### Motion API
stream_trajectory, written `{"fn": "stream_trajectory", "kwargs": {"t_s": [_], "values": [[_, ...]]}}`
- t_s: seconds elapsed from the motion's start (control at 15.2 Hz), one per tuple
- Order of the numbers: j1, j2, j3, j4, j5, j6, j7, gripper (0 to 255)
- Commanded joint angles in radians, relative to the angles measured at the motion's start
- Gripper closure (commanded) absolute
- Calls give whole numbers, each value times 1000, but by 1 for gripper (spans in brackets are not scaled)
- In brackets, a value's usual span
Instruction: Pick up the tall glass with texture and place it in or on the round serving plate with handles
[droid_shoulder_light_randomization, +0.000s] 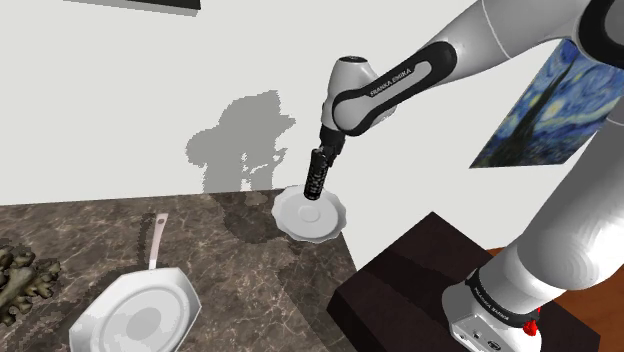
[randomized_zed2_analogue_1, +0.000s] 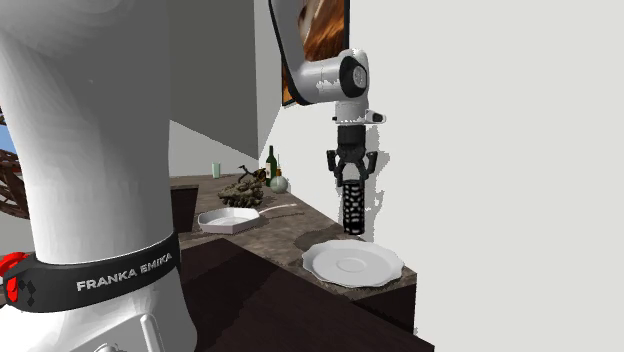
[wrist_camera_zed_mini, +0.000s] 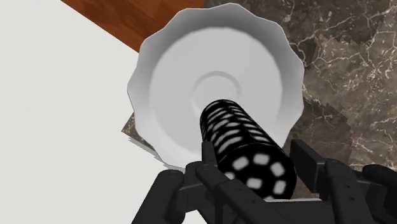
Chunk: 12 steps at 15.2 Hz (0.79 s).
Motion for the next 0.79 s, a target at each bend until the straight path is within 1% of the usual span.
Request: {"fn": "stream_trajectory", "kwargs": {"t_s": [0.0,0.73], "values": [[2,20,-4,-5,-10,25,7,255],[26,148,-37,-8,-75,152,52,255]]}}
